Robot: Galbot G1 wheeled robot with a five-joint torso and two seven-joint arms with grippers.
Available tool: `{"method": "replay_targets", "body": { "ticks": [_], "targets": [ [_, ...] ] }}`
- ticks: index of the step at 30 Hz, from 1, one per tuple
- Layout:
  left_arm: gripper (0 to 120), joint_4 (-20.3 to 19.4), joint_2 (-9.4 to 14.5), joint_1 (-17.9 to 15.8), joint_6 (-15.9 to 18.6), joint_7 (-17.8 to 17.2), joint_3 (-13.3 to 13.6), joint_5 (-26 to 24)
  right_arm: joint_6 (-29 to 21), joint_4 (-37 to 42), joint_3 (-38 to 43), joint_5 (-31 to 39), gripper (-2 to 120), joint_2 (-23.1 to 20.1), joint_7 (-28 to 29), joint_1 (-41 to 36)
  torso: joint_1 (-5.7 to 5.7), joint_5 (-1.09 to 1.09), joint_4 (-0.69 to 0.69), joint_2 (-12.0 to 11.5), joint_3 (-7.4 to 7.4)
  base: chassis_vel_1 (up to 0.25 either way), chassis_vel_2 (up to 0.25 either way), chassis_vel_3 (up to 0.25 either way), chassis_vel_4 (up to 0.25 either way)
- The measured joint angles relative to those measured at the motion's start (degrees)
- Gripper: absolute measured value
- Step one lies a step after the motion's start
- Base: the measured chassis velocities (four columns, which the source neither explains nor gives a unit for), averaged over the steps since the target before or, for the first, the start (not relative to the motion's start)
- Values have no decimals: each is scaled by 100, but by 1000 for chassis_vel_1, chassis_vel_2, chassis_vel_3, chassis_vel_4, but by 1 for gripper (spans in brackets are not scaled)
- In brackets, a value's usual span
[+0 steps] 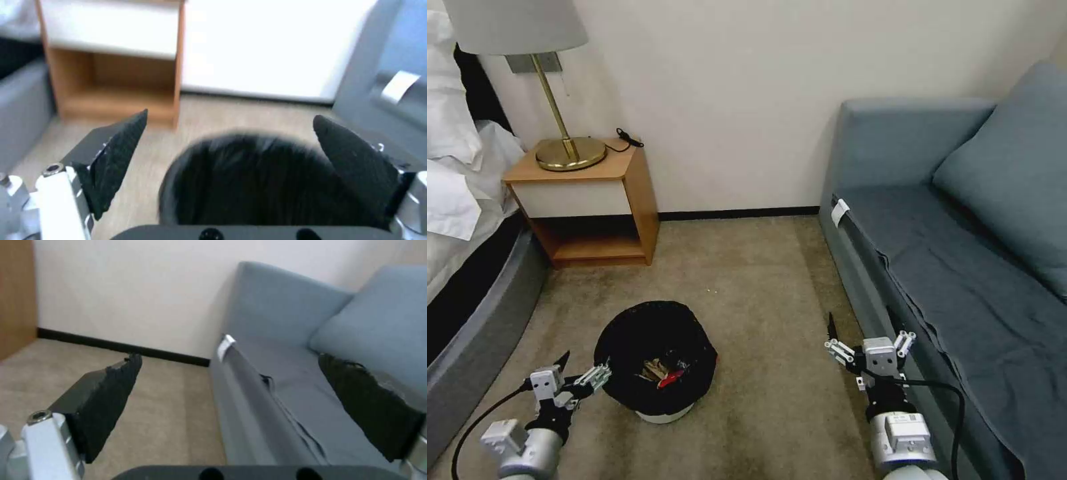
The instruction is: Pick up the trash bin, then pick up the garbage on the floor and place it into the trash bin.
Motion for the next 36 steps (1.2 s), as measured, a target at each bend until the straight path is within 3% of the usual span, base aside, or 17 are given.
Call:
{"method": "replay_targets", "body": {
  "ticks": [6,10,11,13,16,18,25,36],
  "targets": [
    [100,-321,-146,188,-377,-132,207,22,265,15,72,-504,100,326,89,-351,0,-1,0,0,0,0,0,0,0],
    [100,-631,-286,297,-316,-739,498,94,434,-39,112,-779,100,618,191,-516,0,-2,0,0,0,0,0,0,0],
    [100,-631,-286,297,-316,-739,498,94,434,-39,112,-779,100,618,191,-516,0,-2,0,0,0,0,0,0,0],
    [100,-786,-312,273,-38,-1081,643,141,443,-90,133,-848,100,751,225,-514,0,0,0,0,0,0,0,0,0],
    [100,-869,-314,226,243,-1262,773,265,432,-169,145,-858,100,849,253,-473,0,0,0,0,0,0,0,0,0],
    [100,-905,-314,170,571,-1421,1033,264,425,-288,156,-848,100,960,262,-393,0,0,-1,0,0,0,0,0,0],
    [100,-836,-323,73,984,-1542,1501,405,453,-527,247,-702,100,1097,260,-101,0,0,0,0,0,0,0,0,0],
    [100,-814,-297,100,622,-1253,1724,721,547,-552,418,-645,100,1106,239,-62,0,0,-1,-1,0,0,0,0,0]
  ]
}}
